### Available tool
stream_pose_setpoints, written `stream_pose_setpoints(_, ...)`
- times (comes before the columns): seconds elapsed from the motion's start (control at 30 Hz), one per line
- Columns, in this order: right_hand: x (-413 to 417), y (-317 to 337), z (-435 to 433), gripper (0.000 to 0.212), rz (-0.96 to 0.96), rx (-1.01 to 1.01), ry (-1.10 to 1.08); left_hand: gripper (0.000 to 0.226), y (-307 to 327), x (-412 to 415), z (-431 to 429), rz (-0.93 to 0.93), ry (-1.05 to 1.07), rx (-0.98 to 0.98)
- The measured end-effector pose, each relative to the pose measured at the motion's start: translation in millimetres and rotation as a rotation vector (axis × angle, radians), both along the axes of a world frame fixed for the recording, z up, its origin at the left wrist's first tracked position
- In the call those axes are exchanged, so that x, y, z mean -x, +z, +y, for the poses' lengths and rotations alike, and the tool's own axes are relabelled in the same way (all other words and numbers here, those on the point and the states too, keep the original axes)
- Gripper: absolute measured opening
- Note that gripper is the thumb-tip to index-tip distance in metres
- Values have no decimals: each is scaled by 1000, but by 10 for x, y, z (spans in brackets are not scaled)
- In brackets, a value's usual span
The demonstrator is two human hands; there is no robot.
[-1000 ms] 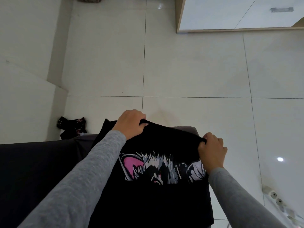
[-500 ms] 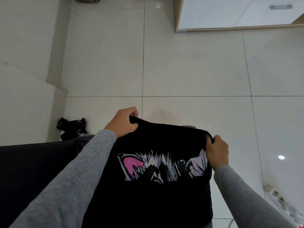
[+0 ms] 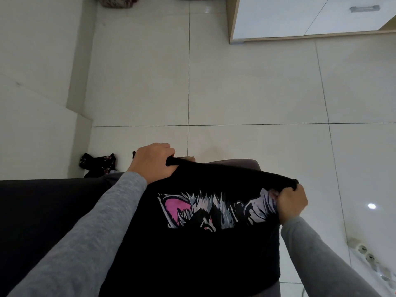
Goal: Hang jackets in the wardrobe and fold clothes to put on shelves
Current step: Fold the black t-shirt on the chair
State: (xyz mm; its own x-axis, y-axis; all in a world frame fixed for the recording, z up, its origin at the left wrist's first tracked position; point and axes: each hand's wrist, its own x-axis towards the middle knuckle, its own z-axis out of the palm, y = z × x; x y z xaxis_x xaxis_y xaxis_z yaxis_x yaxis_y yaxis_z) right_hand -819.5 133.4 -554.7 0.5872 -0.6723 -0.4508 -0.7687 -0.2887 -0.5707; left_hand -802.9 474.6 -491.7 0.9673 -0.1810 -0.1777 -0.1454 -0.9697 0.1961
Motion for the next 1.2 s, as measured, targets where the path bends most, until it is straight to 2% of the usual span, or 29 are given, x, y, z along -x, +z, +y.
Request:
stream_pose_setpoints(0.1, 33, 56, 15, 33, -35, 25, -137, 22, 6, 38, 1, 18, 12, 44)
stream_pose_setpoints(0.2, 131, 163, -38, 25, -137, 3, -222, 19, 18, 127, 47, 48, -43, 147)
stream_pose_setpoints(0.27, 217, 183, -113, 20, -206, -15, -205, 17, 18, 201, 68, 73, -55, 324)
stream_pose_setpoints(0.33, 314, 193, -176, 23, -182, 43, -134, 12, 68, 290, 26, 74, -47, 482)
stream_pose_setpoints(0.47, 568, 218, -236, 25, -161, 73, -84, 11, 164, 506, -76, 128, -49, 600)
stream_pose_setpoints(0.57, 841, 193, -206, 22, -119, 90, -74, 17, 234, 677, -93, 69, -91, 444)
stream_pose_setpoints(0.73, 1170, 151, -112, 22, 53, 74, -40, 25, 223, 892, 33, -43, -176, 142)
stream_pose_setpoints(0.8, 1244, 160, -75, 24, 109, 31, 83, 30, 202, 1006, 110, -20, -196, 21)
stream_pose_setpoints(0.9, 1285, 233, 29, 26, 136, 4, 218, 39, 236, 1176, 182, 126, -206, -121)
stream_pose_setpoints(0.97, 1262, 297, 114, 19, 78, 3, 210, 45, 280, 1267, 201, 226, -158, -167)
stream_pose_setpoints(1.03, 1236, 375, 230, 10, 27, -53, 168, 41, 315, 1339, 193, 217, -125, -159)
stream_pose_setpoints(1.13, 1206, 428, 420, 31, 37, -230, 121, 23, 381, 1413, 131, 112, -99, -103)
stream_pose_setpoints(1.2, 1174, 471, 525, 46, 105, -367, 154, 25, 413, 1474, 98, 88, -126, -120)
